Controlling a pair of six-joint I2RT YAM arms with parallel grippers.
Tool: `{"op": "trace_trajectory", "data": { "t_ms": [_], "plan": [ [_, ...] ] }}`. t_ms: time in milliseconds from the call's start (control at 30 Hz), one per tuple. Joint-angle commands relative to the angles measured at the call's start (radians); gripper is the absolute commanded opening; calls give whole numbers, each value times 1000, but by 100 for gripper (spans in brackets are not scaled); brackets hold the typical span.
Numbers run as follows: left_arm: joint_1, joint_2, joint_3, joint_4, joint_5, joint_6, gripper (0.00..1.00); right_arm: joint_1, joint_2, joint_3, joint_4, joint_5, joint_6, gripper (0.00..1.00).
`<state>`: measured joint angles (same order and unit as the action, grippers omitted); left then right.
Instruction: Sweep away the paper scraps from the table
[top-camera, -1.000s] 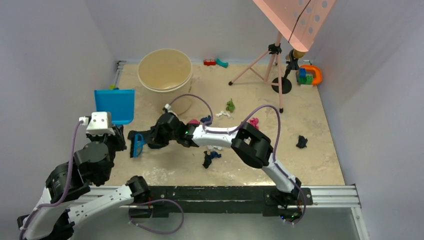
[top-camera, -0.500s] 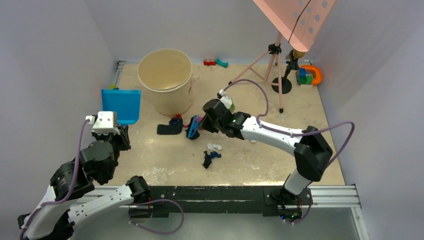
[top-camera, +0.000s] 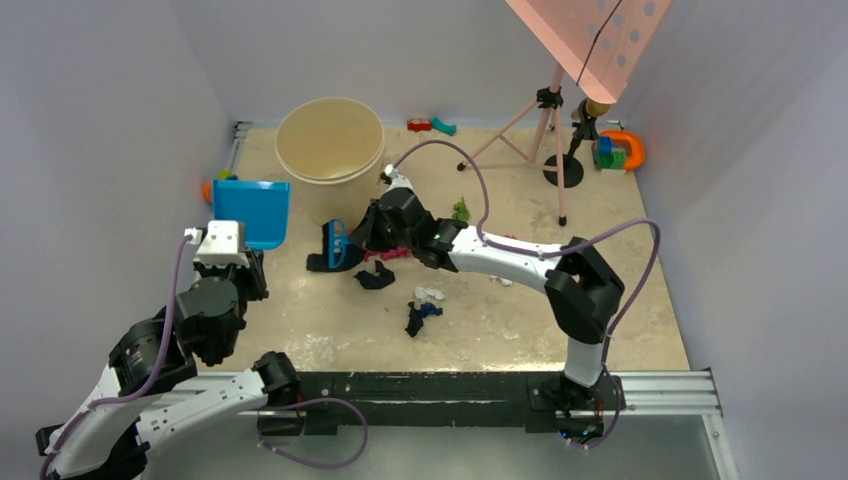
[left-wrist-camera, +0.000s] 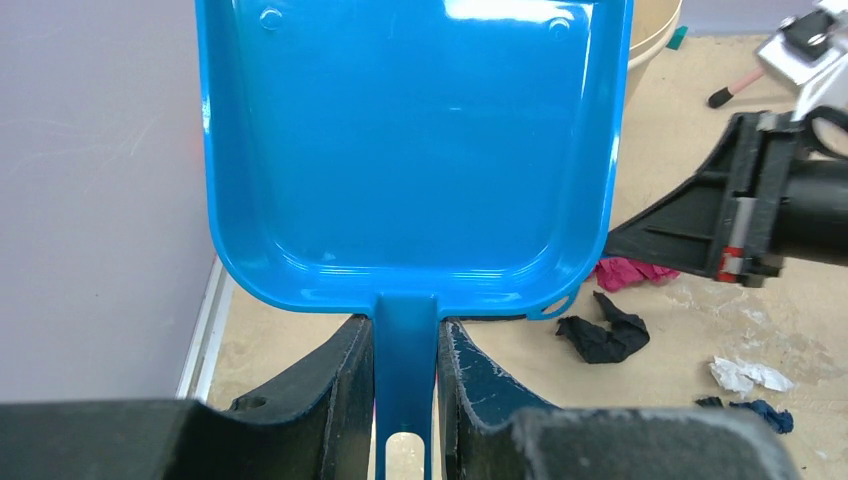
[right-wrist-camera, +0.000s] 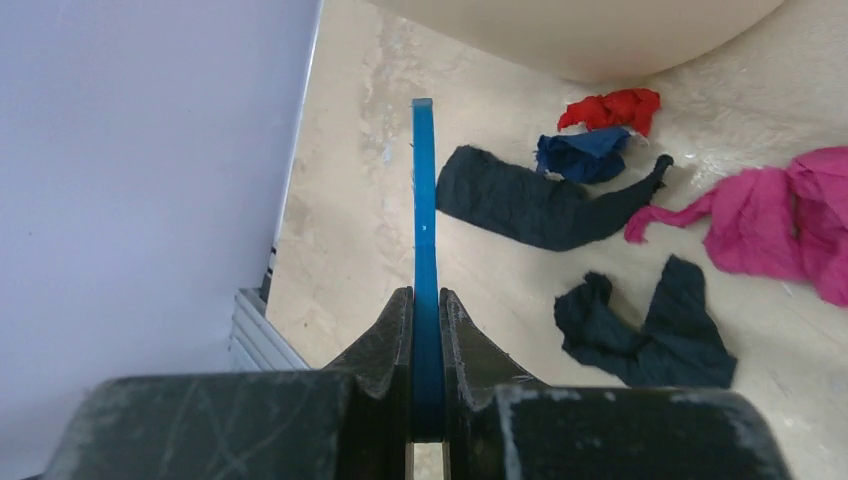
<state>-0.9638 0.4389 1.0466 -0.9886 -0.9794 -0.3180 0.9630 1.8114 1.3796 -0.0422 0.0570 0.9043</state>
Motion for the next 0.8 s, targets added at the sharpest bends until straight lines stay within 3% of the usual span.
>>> {"op": "trace_trajectory", "data": {
  "t_ms": [0,200,433,567,767],
  "plan": [
    [7,6,-9,18,-2,-9,13,-13,81,30,168,-5,57,0],
    [8,16,-12,22,7,-6,13,-99,146,58,-190,127,245,0],
    [11,20,-12,26,29,-3,13,-148,-52,-63,-594,368,258,0],
    [16,29,-12,31,36,2,13,-169,-205,-147,-580,371,136,0],
    [17,49,-13,31,51,3,13,-168,-408,-213,-342,218,-177,0]
  ]
}}
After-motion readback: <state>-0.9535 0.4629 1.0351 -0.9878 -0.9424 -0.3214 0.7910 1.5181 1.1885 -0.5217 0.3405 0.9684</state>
